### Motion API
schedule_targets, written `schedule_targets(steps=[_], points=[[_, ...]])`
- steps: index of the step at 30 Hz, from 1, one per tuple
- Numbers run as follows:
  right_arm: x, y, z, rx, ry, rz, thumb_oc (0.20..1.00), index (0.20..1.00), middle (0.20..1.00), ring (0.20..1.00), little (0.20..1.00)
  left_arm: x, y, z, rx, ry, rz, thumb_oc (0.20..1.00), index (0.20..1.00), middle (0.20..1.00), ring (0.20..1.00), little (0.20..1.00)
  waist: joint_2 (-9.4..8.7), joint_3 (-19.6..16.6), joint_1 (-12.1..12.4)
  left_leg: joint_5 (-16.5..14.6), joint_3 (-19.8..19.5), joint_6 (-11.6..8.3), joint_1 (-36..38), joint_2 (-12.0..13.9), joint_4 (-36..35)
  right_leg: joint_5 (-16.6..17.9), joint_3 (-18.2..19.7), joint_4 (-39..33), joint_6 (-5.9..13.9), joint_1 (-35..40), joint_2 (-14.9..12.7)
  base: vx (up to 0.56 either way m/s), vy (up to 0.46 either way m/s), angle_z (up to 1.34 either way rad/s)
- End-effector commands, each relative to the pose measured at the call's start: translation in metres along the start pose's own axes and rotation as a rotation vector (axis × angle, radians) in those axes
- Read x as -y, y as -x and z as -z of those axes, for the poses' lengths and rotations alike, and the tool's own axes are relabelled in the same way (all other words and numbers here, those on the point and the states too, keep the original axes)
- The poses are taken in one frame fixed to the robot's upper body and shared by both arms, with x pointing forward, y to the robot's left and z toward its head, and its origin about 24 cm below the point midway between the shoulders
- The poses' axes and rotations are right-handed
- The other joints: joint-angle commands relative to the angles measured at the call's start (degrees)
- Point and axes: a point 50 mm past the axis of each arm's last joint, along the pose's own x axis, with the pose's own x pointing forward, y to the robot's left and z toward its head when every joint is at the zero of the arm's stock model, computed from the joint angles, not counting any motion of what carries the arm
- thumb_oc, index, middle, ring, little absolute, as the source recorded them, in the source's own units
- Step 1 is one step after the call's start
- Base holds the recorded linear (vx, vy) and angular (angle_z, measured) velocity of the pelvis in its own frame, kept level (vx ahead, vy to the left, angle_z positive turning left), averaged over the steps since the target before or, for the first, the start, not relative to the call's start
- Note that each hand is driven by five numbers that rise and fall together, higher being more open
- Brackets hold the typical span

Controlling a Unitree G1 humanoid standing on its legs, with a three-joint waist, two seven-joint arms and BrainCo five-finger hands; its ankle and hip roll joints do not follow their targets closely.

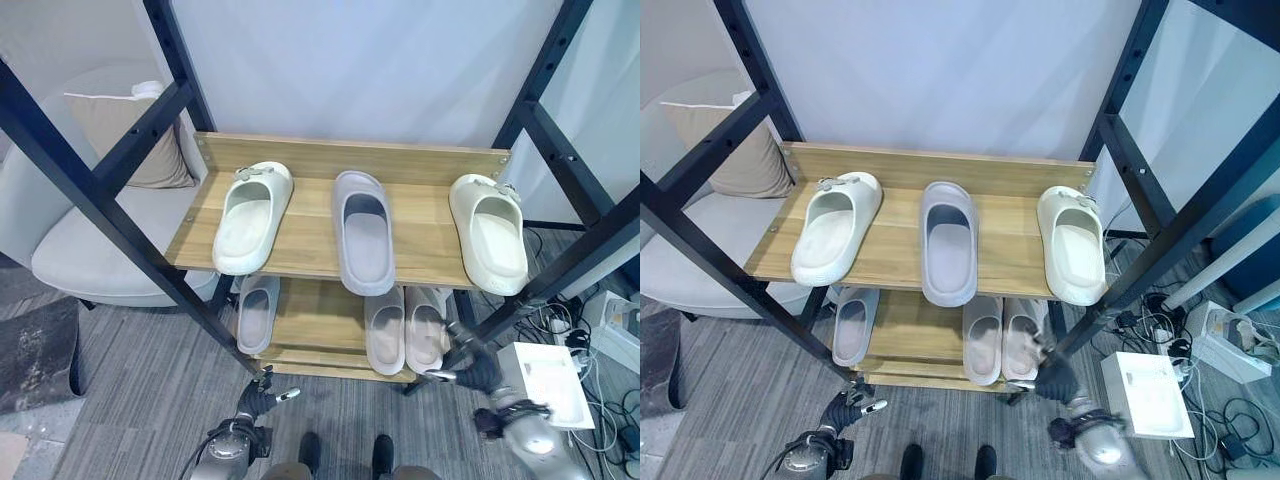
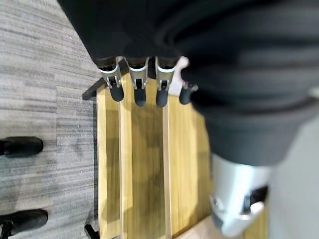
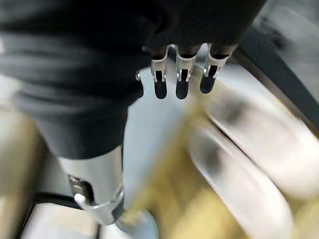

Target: Arrange the slippers neatly on the shoe rack.

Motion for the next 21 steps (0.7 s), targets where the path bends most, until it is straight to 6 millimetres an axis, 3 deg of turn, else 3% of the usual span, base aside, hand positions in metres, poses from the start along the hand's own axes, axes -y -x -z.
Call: schedule_targets(steps=[1,6,11,16,21], points=[[0.021,0.012,-0.032,0.188,0.189,0.04,1.0,1.0,1.0,1.0,1.0,0.004,-0.011,-0.017,0.074,-0.008,-0.022,1.0,1.0,1.0,1.0,1.0,-0.61,-1.25,-1.72,-4.06,0.33,-0.97,2.23,1.3,-0.35,-1.58,2.67,1.58,4.71,-0.05,-1.64,-0.04,0.061,-0.26],[0.027,0.029,-0.051,0.267,0.26,0.041,1.0,1.0,1.0,1.0,1.0,0.01,-0.01,-0.011,0.06,0.008,-0.031,1.0,1.0,1.0,1.0,1.0,-0.45,-2.28,-3.37,-5.05,1.51,-0.79,3.06,1.4,-0.35,-1.69,4.42,1.87,5.09,-0.04,-1.37,-0.01,0.049,-0.27],[0.032,0.03,-0.07,0.376,0.342,0.079,1.0,1.0,1.0,1.0,1.0,0.017,-0.01,-0.011,0.065,0.006,-0.02,1.0,1.0,1.0,1.0,1.0,-0.41,-3.05,-3.85,-5.54,2.1,-0.52,3.7,1.21,-0.35,-1.55,5.14,2.13,5.47,-0.09,-1.44,-0.02,0.043,-0.14],[0.05,0.015,-0.095,0.543,0.449,0.282,1.0,1.0,1.0,1.0,1.0,0.021,-0.009,-0.011,0.068,0.016,-0.018,1.0,1.0,1.0,1.0,1.0,-0.24,-3.99,-3.02,-5.69,1.9,-0.18,4.12,1.03,-0.35,-1.52,5.14,2.09,5.65,0.27,-1.71,-0.01,0.04,-0.04],[0.063,-0.005,-0.118,0.662,0.448,0.458,1.0,1.0,1.0,1.0,1.0,0.023,-0.009,-0.008,0.055,0.026,-0.008,1.0,1.0,1.0,1.0,1.0,-0.33,-4.3,-1.33,-5.67,1.15,0.12,4.13,0.87,-0.35,-1.52,4.29,1.94,5.68,0.81,-2.13,0.0,0.031,0.01]])
